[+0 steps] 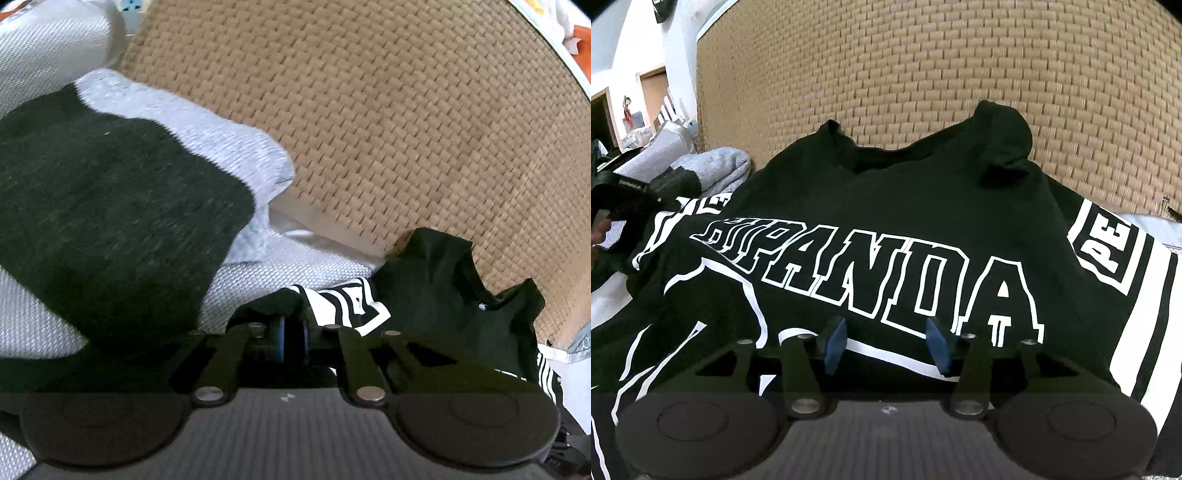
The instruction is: Fold clothes
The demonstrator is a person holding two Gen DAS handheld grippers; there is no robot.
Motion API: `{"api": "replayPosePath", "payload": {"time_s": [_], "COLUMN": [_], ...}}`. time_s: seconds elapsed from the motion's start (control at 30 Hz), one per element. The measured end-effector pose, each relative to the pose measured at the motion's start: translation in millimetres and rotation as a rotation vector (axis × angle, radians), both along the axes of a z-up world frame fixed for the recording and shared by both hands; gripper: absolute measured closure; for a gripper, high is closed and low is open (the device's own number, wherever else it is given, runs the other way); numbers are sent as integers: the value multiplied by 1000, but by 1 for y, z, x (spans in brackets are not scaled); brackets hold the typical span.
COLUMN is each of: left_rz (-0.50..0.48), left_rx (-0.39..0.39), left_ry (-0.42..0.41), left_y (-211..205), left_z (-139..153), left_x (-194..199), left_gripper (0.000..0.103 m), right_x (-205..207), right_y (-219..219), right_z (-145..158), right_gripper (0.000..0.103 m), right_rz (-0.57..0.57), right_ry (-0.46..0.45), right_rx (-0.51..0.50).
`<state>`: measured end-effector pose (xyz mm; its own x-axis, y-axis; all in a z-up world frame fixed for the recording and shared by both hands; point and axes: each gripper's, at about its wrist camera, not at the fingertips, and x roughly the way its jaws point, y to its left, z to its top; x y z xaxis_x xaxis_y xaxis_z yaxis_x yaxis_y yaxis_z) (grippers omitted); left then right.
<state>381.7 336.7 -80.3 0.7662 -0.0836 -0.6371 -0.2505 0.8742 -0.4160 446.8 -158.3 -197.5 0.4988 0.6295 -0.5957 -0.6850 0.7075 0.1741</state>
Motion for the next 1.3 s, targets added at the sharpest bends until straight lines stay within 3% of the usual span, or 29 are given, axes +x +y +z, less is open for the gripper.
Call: {"api": "replayPosePath", "payload": {"time_s": [0.17, 0.3, 0.4, 0.7, 0.83, 0.87, 0.93, 1.13, 1.3], "left_rz": [-2, -24, -64, -198, -206, -205, -211, -178, -194], "left_rx": [-92, -64, -49, -25, -19, -18, -29, -4, 8], "left_ry": [23, 21, 26, 102, 115, 114, 123, 60, 109], "left_y": [10, 7, 6, -14, -22, -23, -25, -16, -4], "left_z": [0, 9, 17, -8, -21, -23, -28, -16, -14], "left_x": [0, -3, -16, -50, -47, -45, -41, -49, -44], "left_gripper": [84, 59, 52, 50, 54, 60, 91, 97, 94], "right_x": [1, 1, 0, -2, -3, -3, -3, -4, -4], "right_y": [-1, -2, -1, -1, -1, -1, -1, -1, -1], "right_z": [-1, 0, 0, 1, 1, 1, 1, 1, 1], "right_gripper": [51, 51, 51, 51, 51, 51, 51, 51, 51], "right_rz": [5, 8, 10, 9, 9, 9, 9, 10, 12], "right_ry": [2, 5, 1, -6, -5, -5, -6, -11, -14], "right_rx": [2, 7, 3, -5, -6, -6, -7, -12, -18]}}
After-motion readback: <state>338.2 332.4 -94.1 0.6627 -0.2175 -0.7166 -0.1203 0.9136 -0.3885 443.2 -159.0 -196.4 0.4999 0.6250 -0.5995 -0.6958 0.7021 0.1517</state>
